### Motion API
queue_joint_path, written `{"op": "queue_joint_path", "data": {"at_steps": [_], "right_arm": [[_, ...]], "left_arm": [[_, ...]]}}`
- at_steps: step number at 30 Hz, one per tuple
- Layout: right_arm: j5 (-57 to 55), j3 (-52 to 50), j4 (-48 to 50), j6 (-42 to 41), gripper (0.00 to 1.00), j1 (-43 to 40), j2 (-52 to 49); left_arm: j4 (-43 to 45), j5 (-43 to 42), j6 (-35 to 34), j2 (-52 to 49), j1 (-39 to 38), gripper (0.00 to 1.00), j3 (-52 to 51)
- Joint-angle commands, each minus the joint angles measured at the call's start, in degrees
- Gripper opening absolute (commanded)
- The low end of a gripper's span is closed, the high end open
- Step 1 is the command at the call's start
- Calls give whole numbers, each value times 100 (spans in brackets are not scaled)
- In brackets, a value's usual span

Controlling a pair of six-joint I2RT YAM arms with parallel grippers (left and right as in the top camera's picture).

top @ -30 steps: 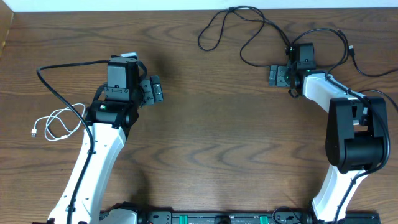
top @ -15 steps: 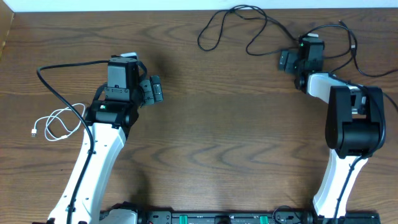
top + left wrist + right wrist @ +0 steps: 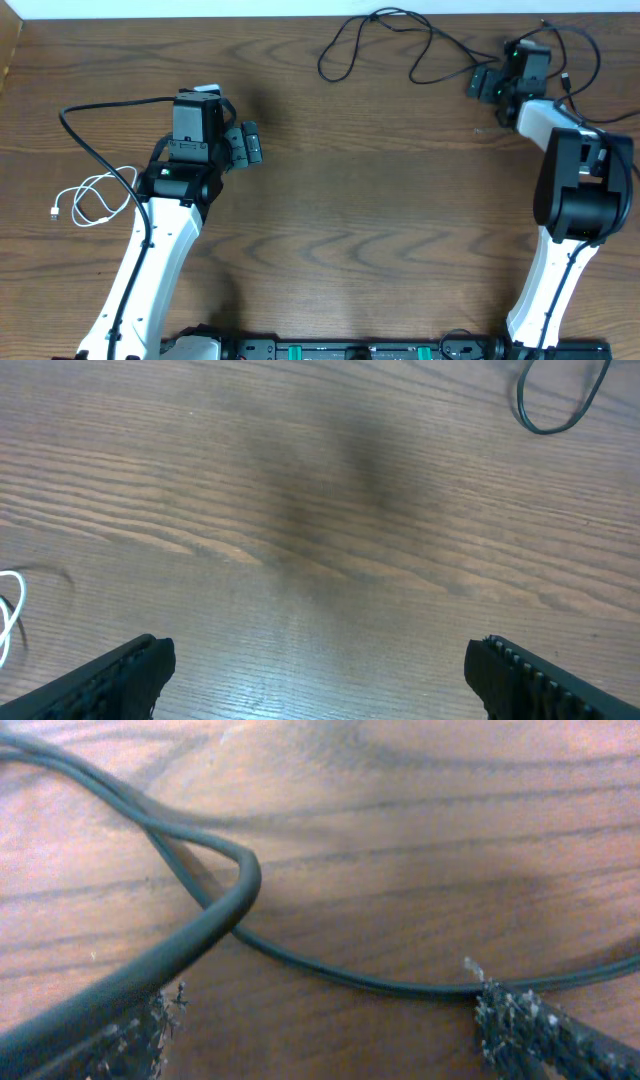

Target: Untangle cables

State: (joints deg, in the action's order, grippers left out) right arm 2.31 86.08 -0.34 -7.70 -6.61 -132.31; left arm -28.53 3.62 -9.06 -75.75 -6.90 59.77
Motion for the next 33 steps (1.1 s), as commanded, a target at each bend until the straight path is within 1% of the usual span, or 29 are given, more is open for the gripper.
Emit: {"op": "queue_joint_path", "data": {"at_steps": [1,7,11,14,18,20,25,33], "right_arm": [[649,-195,-1034,-208,99,-125,-739],[586,17,-2048,378,99,-122,380],[184,17,-2747,374,99,-122,1432],[170,17,-3467,369,99,-118,2603],[236,17,-4000,127,99,-118,3462],[234,17,-4039,133,99,-118,3790],[234,17,-4039,133,99,-118,4142],[234,11,-4046,133,99,-122,4122]], "left_arm": [[-15,94,-26,17,9,98,46],[-15,94,-26,17,9,98,46],[-15,94,-26,17,9,98,46],[-15,94,-26,17,9,98,46],[-15,94,-26,17,9,98,46],[-15,94,-26,17,9,98,46],[-15,94,-26,17,9,98,46],[-15,94,-26,17,9,98,46]]}}
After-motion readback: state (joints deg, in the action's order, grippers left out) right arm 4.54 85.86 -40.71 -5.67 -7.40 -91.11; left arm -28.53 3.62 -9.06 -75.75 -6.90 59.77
